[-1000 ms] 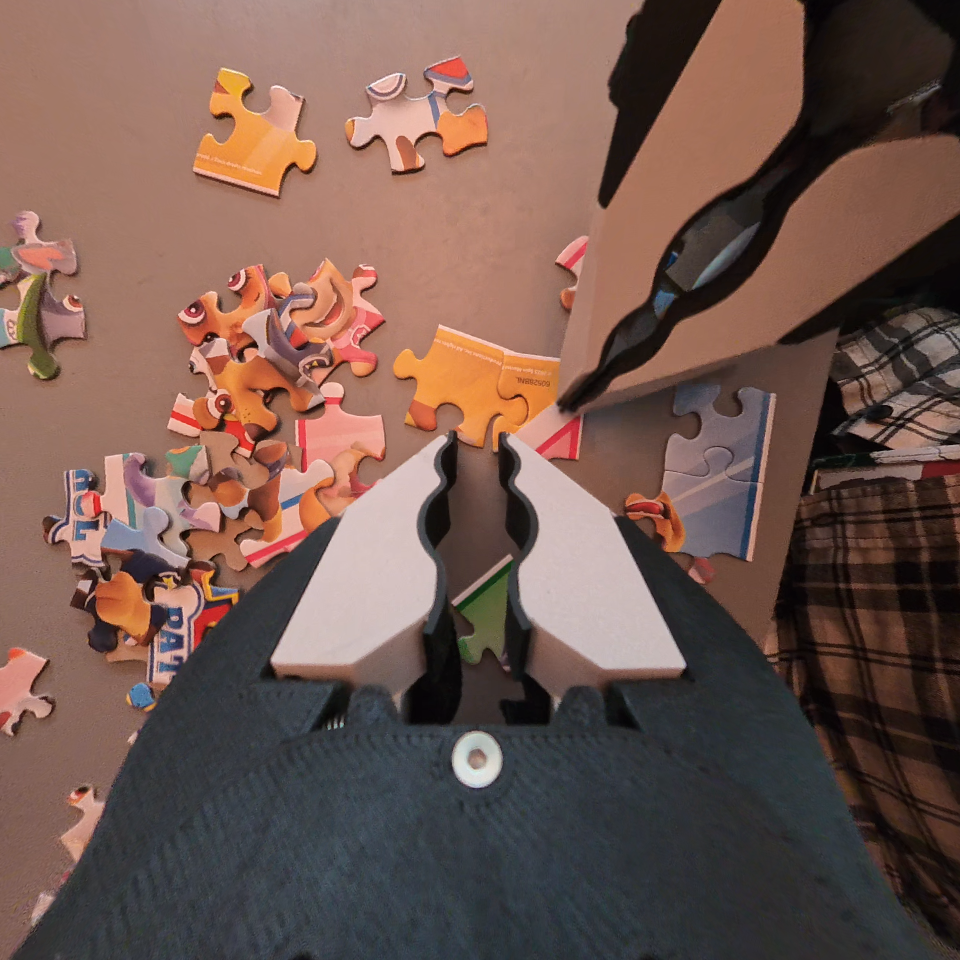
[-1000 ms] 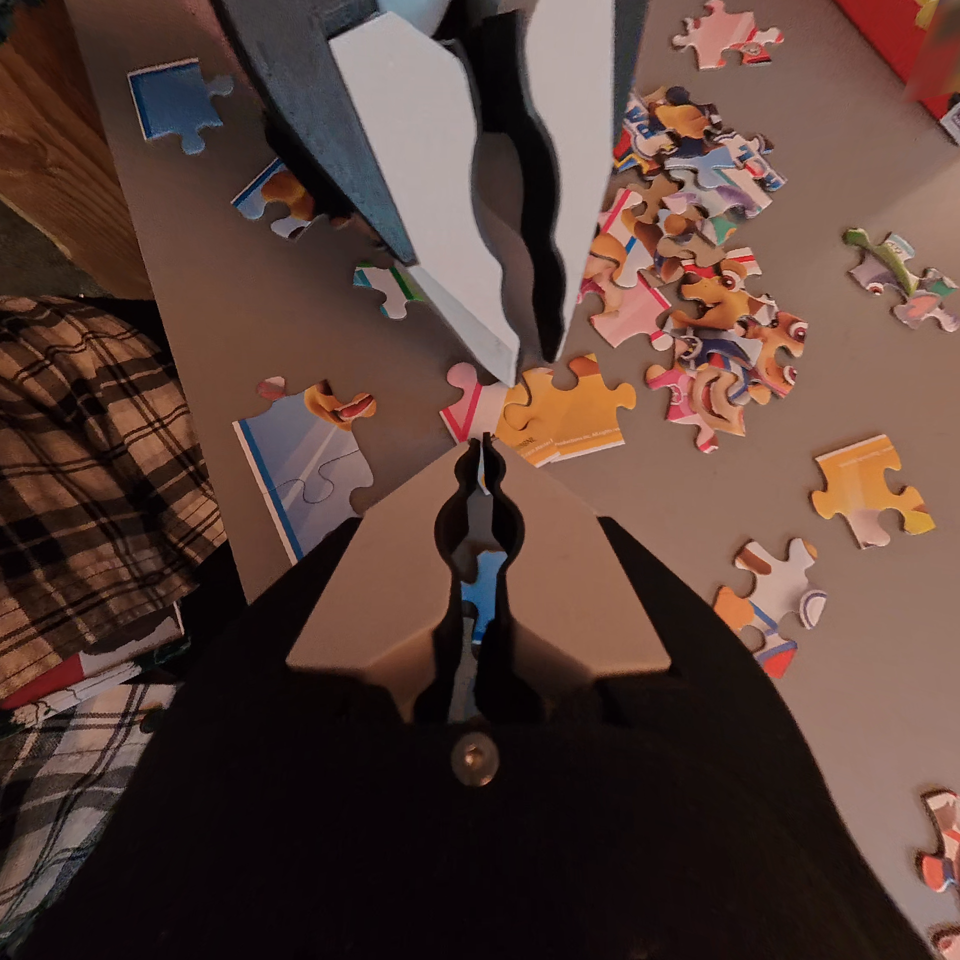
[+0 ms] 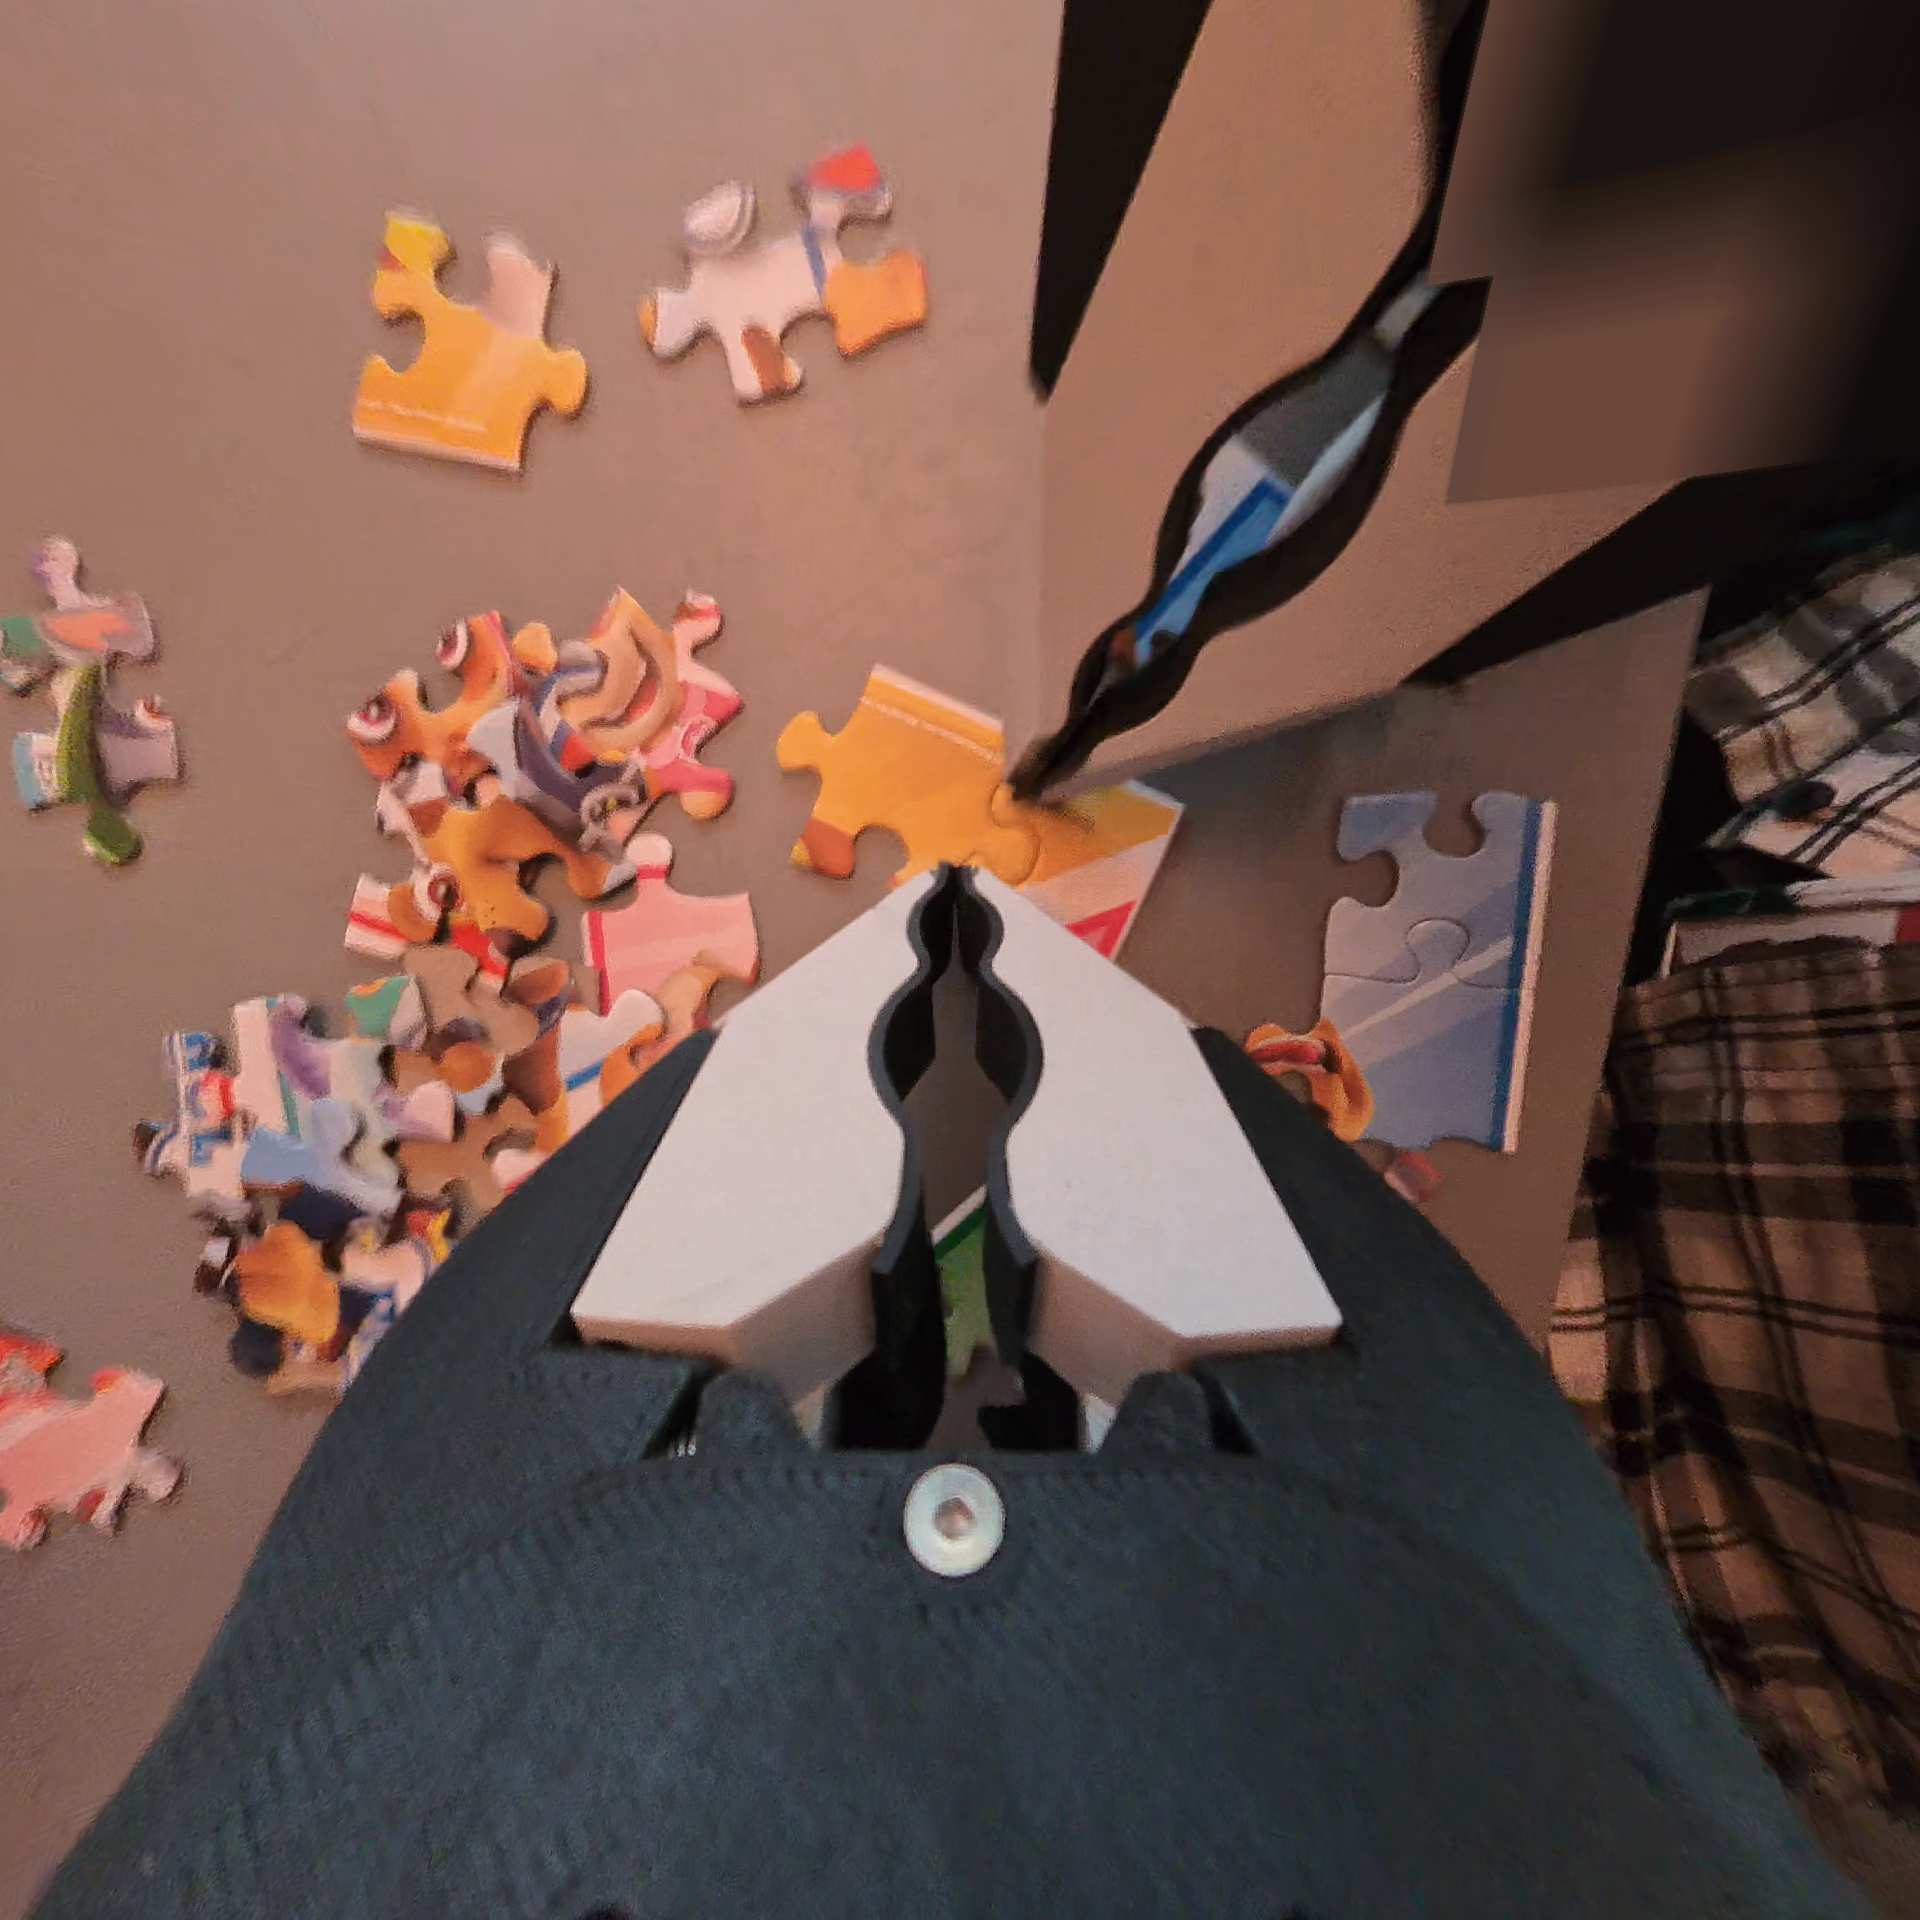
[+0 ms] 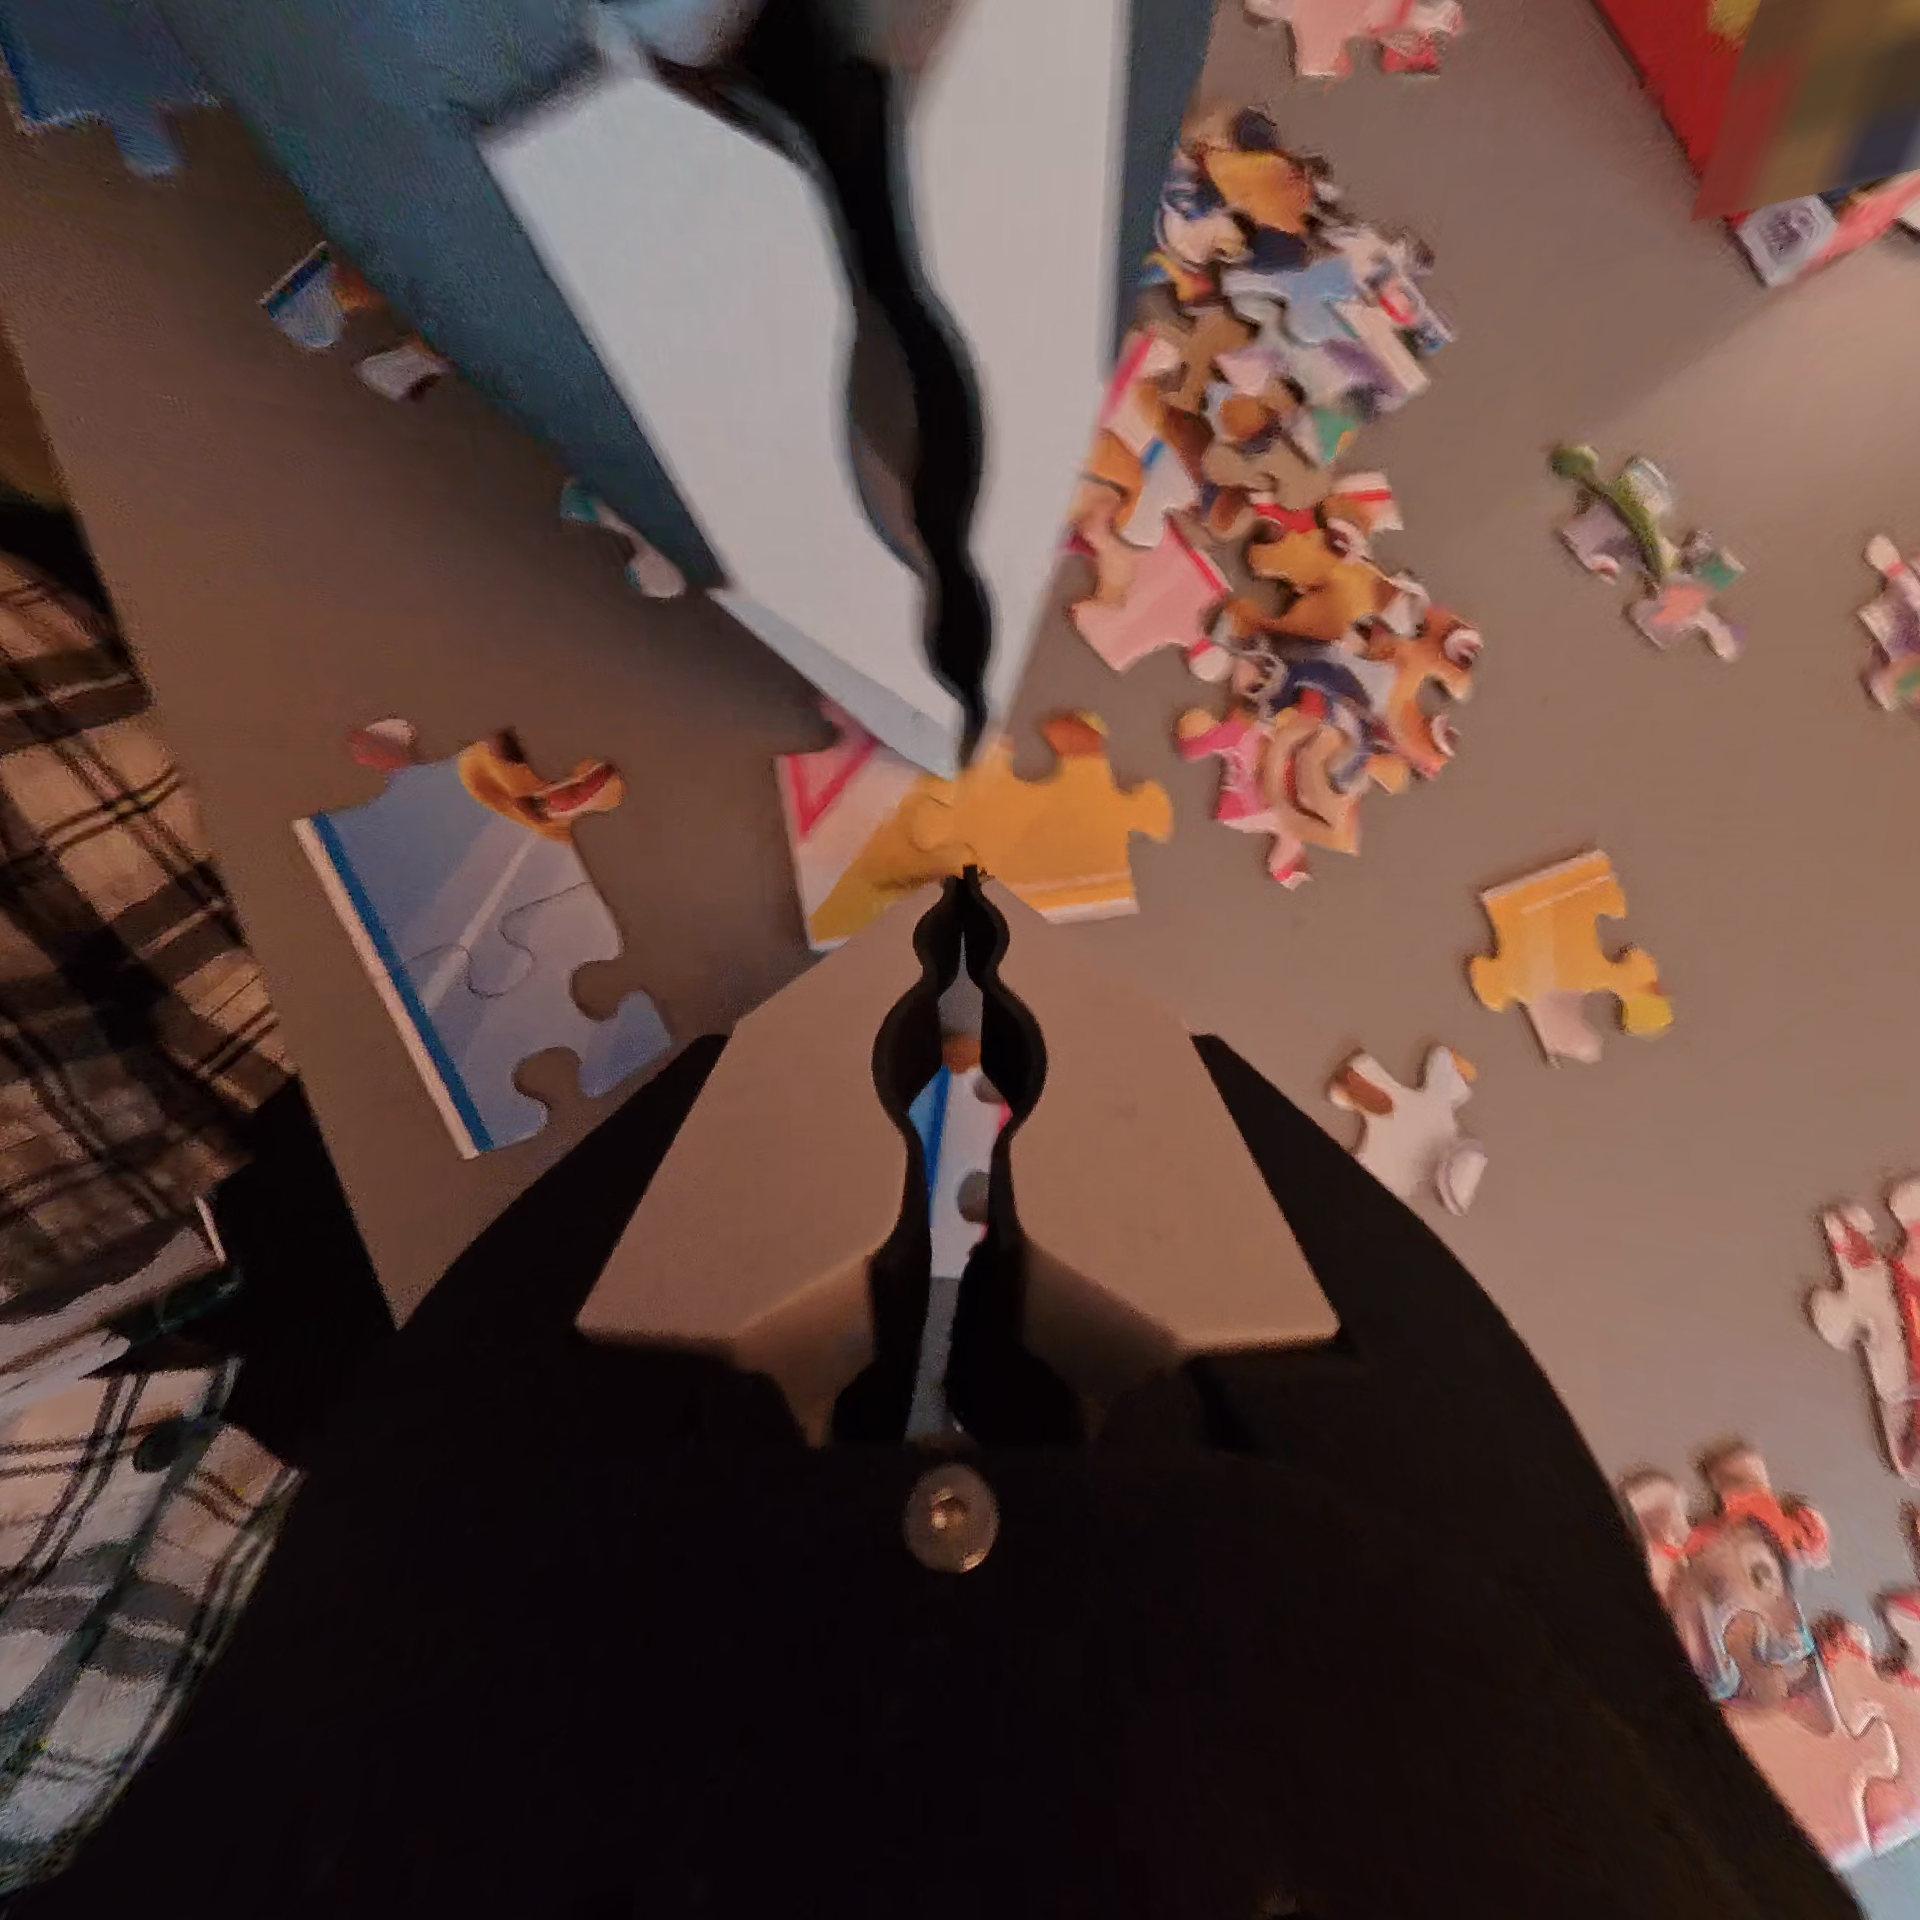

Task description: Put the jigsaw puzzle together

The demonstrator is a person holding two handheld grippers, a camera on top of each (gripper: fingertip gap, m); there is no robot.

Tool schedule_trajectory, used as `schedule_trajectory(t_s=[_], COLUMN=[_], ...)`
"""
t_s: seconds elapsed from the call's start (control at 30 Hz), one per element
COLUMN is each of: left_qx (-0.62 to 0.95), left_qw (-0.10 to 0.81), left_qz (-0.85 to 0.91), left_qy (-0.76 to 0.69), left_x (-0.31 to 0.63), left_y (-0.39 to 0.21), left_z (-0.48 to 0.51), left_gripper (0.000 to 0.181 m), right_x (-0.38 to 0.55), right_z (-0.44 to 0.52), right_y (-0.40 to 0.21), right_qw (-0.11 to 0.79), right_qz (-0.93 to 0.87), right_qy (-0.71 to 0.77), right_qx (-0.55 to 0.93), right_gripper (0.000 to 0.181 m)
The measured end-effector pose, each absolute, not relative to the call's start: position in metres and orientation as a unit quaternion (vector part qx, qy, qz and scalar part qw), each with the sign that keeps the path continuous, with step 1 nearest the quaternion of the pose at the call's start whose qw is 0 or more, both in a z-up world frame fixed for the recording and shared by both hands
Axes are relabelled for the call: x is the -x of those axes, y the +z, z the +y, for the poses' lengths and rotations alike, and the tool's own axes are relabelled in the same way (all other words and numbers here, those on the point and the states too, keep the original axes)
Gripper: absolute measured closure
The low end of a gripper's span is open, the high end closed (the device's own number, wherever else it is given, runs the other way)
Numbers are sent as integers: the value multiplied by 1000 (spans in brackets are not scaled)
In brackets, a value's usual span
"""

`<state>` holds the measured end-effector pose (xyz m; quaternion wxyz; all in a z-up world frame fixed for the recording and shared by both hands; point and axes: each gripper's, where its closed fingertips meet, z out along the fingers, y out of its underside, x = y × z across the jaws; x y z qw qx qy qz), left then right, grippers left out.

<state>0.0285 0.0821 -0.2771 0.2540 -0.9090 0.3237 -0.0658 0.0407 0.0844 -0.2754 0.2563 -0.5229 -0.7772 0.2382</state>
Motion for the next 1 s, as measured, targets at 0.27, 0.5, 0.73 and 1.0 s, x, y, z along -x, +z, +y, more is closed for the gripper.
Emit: schedule_trajectory(t_s=[0.27,0.5,0.73,1.0], left_qx=[917,922,915,915], left_qw=[263,256,243,238], left_qz=[293,264,305,306], left_qy=[-60,-123,-104,-109], left_x=[-15,-22,-25,-23], left_y=[-266,-277,-277,-277], left_z=[76,75,79,77], left_gripper=[175,172,170,171], right_x=[-49,-56,-55,-51], right_z=[98,83,67,94], right_y=[-262,-277,-276,-267], right_qw=[262,228,217,258], right_qz=[-755,-774,-775,-756], right_qy=[251,250,278,269], right_qx=[546,534,525,538], right_gripper=[181,181,181,181])
